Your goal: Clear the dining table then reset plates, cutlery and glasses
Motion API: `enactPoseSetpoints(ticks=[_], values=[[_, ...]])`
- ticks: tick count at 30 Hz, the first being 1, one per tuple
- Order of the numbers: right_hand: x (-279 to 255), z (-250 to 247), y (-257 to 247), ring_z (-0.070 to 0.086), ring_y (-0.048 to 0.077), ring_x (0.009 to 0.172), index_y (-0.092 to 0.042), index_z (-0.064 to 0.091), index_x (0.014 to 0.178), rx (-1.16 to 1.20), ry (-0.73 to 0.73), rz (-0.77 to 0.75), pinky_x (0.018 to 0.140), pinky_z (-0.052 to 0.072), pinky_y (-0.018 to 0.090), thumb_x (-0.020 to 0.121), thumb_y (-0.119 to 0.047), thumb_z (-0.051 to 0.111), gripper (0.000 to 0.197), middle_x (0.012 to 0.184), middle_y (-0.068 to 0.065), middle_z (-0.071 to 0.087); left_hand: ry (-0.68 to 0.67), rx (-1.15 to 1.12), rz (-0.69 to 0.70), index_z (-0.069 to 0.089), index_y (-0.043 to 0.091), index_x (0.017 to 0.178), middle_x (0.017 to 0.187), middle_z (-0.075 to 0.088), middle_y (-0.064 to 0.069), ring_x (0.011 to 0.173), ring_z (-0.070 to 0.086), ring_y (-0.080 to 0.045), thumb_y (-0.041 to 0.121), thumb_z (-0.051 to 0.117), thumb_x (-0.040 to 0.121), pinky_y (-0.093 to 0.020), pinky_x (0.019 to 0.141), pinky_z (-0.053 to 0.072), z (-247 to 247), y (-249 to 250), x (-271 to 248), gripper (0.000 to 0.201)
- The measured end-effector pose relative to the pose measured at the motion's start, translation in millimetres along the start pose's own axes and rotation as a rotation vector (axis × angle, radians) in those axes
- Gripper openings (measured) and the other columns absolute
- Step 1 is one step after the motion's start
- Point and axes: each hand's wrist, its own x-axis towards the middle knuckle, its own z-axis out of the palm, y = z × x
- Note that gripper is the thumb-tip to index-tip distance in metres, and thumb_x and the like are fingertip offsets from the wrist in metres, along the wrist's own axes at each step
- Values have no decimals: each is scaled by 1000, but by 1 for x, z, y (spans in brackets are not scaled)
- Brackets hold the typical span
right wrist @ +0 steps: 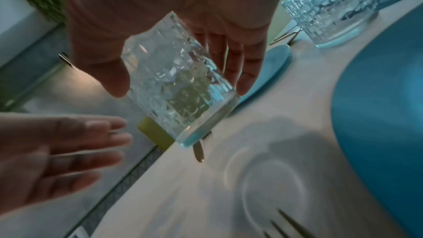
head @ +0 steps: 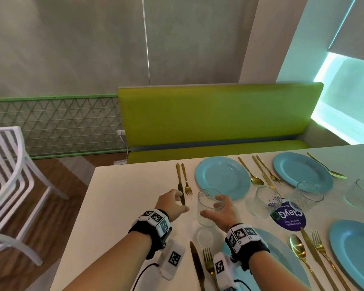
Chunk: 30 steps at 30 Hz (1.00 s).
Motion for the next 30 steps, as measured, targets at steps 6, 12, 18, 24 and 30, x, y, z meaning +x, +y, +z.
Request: enactPoseSetpoints(ticks=[6,12,18,24,30], values=[[-5,23,18,56,24,113,-14,43,128,-64,48,84,90,44,28,61,-23,83,78,127,10,57,84,-79,-12,60,12,113,110,65,-3,105,59,-17,20,65,84,-19,83,40,-11,-16,-4,30],[-6,38,21,55,24,117,-15,43,130,-87,75,80,95,44,29,61,-21,83,80,130,8,57,147,-112,-10,64,12,106,106,68,-4,87,55,-11,17,61,87,-17,77,39,-17,-33,-9,20],[-8,43,16,53,24,123,-16,40,134,-114,82,96,100,40,27,63,-19,82,82,135,9,54,171,-135,-12,65,11,104,105,69,-5,84,55,-10,15,59,88,-15,74,39,-25,-43,-15,18],[-8,42,15,51,29,123,-16,36,137,-114,90,147,100,42,33,63,-18,82,87,136,12,52,173,-126,18,65,11,104,105,69,-5,85,55,-10,15,58,88,-16,75,40,-35,-49,-21,18],[-24,36,3,43,33,131,-16,19,146,-128,113,176,105,38,40,59,-23,87,111,143,14,44,173,-126,55,65,11,104,105,68,-6,84,54,-11,15,57,89,-17,74,39,-44,-48,-29,18]])
